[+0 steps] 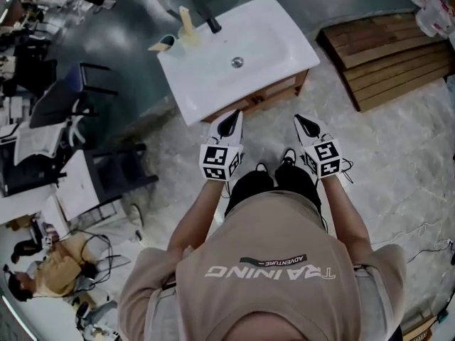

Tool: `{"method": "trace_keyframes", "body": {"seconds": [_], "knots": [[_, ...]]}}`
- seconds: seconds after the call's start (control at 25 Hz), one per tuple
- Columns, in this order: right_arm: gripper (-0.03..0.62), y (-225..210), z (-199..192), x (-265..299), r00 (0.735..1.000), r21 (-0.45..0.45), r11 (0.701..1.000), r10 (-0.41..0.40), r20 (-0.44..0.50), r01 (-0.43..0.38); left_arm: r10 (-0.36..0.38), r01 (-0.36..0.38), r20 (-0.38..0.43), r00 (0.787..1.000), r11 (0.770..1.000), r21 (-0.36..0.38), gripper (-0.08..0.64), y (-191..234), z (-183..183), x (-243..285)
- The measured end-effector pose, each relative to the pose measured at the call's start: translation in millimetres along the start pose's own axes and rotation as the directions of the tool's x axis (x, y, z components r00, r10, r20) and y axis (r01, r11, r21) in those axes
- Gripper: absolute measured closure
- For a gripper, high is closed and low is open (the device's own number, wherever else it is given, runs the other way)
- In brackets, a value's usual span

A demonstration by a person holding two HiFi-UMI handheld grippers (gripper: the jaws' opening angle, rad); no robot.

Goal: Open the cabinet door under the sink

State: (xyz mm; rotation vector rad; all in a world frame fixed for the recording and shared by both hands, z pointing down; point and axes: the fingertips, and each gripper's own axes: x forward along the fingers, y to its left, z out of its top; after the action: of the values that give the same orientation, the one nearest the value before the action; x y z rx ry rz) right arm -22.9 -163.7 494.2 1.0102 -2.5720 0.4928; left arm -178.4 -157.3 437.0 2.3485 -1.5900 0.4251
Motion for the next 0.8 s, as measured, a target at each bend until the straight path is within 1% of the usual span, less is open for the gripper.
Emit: {"method": "trace_keyframes", "body": {"seconds": [0.08,0.12,0.16,0.24,0.32,0.52,0.64,0.8], "knots": [[0.591,-4.8,-16.4,12.5,0.998,-0.091,0.996,0.012,-0.067,-0.018,0.008,-0.008,-0.011,1.000,1.000,-0.012,0.543,-4.5,-9.9,12.5],[0.591,-3.9,-24.2,18.4,0.995,-0.124,0.992,0.023,-0.094,-0.034,0.013,-0.014,-0.020,1.000,1.000,-0.021,0.543,-5.2,-15.7,16.9],[0.591,-1.8,-30.8,24.2,0.993,-0.135,0.989,0.038,-0.114,-0.053,0.020,-0.021,-0.030,0.999,0.999,-0.030,0.543,-4.5,-21.7,20.5],[0.591,2.1,-42.7,35.5,0.988,-0.114,0.990,0.069,-0.135,-0.085,0.031,-0.034,-0.052,0.998,0.998,-0.055,0.543,-1.7,-35.1,26.0],[0.591,0.2,-59.0,47.5,0.984,-0.085,0.992,0.083,-0.157,-0.097,0.035,-0.042,-0.075,0.997,0.995,-0.085,0.543,-1.2,-52.2,31.4],[0.591,-23.5,-122.1,95.1,0.973,0.041,0.997,0.077,-0.218,-0.070,0.046,-0.064,-0.126,0.991,0.988,-0.138,0.543,3.4,-102.5,47.8],[0.591,-28.8,-158.0,127.2,0.970,0.102,0.993,0.086,-0.228,-0.064,0.051,-0.076,-0.157,0.986,0.984,-0.160,0.543,7.5,-135.8,48.2],[0.589,-32.9,-188.5,168.1,0.973,0.131,0.990,0.086,-0.212,-0.059,0.061,-0.096,-0.197,0.979,0.980,-0.174,0.543,15.8,-177.2,52.0]]}}
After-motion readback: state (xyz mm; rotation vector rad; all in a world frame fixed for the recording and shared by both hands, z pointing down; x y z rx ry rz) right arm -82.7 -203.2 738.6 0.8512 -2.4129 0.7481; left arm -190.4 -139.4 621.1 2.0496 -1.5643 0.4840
